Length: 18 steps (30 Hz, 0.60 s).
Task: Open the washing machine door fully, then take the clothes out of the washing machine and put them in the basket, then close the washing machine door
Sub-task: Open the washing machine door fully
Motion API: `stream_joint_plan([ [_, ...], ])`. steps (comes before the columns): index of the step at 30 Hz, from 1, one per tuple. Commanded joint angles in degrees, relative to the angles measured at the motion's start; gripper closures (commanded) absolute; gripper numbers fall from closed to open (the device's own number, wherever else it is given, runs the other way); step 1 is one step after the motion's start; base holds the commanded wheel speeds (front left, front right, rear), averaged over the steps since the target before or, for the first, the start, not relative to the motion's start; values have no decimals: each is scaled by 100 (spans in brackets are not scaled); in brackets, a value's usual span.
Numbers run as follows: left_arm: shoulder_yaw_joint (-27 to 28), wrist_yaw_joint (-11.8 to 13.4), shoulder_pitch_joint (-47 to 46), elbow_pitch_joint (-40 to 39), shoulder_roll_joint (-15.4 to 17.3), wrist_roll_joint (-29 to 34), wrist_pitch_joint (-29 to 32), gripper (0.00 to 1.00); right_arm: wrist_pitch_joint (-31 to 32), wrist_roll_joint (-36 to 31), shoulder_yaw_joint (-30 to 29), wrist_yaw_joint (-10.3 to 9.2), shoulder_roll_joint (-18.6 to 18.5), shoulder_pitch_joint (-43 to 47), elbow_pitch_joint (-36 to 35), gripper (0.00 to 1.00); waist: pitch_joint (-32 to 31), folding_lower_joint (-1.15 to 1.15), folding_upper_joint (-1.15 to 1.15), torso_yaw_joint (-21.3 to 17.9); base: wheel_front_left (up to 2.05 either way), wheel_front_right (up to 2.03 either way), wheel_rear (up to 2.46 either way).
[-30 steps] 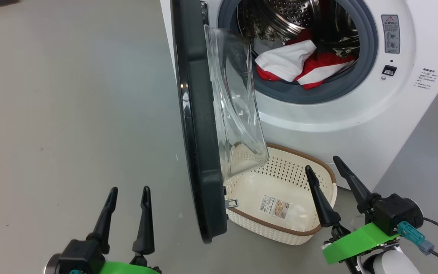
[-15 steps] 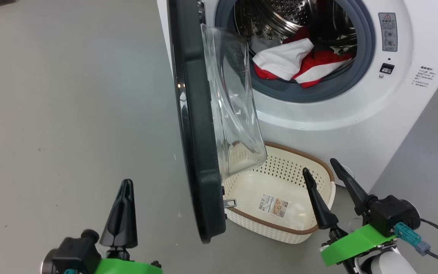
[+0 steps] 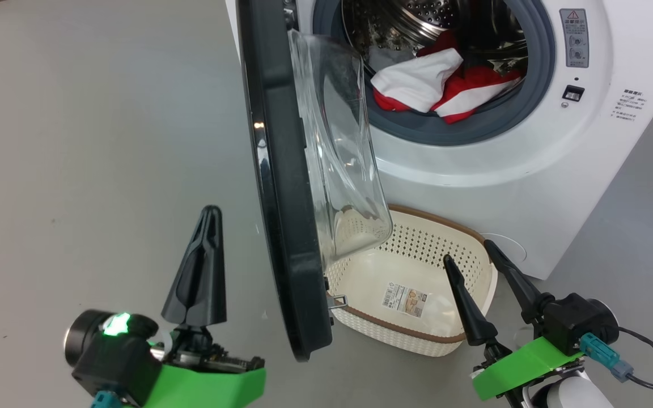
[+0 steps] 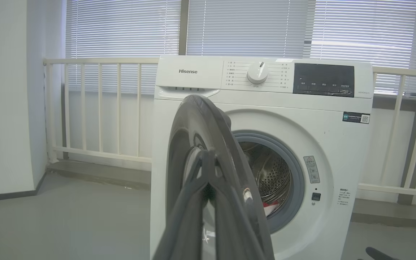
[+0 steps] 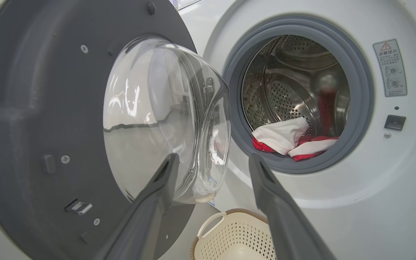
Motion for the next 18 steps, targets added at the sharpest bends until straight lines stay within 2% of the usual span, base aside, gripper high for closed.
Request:
stream_joint_plan([
  [1,143,-35,-274,-193,49,83,-7,100,-37,53,127,35,18,-201,-123,0,7,0,0,-14,0,0,0],
  [11,-445,-295,-651,-527,-46,250,174,100,-37,43,141,35,18,-269,-107,0,95,0,0,-138,0,0,0],
  [18,-988,-595,-745,37,-170,33,750,100,-37,52,166,35,18,-301,-84,0,118,0,0,-187,0,0,0],
])
